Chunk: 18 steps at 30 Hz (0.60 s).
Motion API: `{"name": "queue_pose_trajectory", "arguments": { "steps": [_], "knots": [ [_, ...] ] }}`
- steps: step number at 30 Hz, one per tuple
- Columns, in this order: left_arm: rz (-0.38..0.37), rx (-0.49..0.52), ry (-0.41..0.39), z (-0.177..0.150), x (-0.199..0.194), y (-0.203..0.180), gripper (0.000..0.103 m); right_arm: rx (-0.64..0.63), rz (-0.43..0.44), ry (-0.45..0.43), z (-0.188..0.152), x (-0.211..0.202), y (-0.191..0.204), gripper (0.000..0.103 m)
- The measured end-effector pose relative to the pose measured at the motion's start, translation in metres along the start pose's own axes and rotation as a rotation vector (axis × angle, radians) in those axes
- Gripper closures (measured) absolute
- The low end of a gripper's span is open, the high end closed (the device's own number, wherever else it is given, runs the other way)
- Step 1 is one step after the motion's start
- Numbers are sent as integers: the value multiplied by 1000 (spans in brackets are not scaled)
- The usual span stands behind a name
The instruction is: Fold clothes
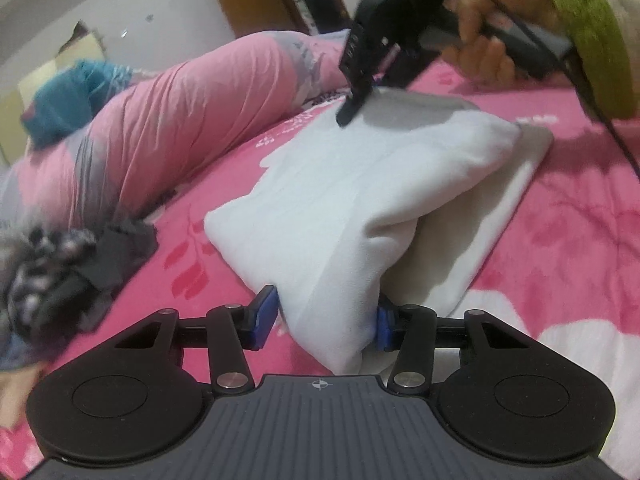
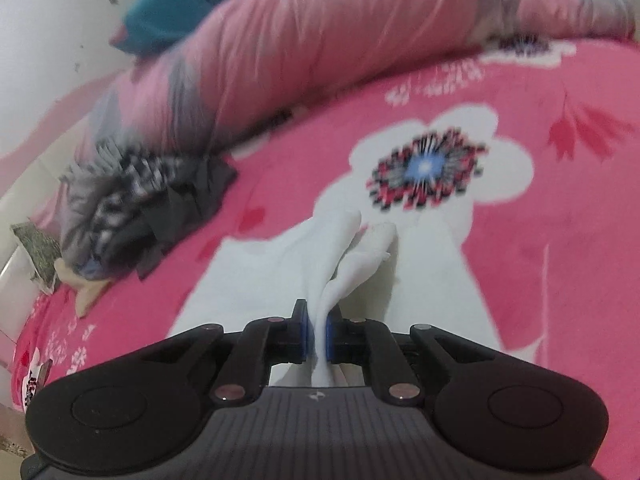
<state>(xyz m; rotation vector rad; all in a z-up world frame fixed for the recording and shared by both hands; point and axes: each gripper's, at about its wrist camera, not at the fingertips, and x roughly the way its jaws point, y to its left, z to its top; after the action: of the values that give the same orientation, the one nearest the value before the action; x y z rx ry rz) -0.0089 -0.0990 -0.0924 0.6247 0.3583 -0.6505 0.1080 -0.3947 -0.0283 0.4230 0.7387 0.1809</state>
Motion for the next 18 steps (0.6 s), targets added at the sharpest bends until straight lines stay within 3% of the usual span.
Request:
{"name": "queue_pose_trajectory", "arguments": {
  "steps": [3, 11, 16, 17, 18],
  "knots": [
    [6, 53, 21, 9, 2, -5, 54, 11, -5, -7, 1, -3, -11, 95],
    [-52, 79, 56, 33, 4, -6, 53, 25, 10, -25, 13, -11, -30, 95],
    [-74, 138, 73, 35, 13, -18, 48, 23, -42, 36, 4, 7, -51, 93],
    [-77, 145, 81, 34, 16, -21, 47, 16, -55, 50, 0, 13, -56, 88],
    [-80, 148, 88, 35, 17, -22, 45, 20, -66, 45, -4, 15, -62, 66]
  ]
}}
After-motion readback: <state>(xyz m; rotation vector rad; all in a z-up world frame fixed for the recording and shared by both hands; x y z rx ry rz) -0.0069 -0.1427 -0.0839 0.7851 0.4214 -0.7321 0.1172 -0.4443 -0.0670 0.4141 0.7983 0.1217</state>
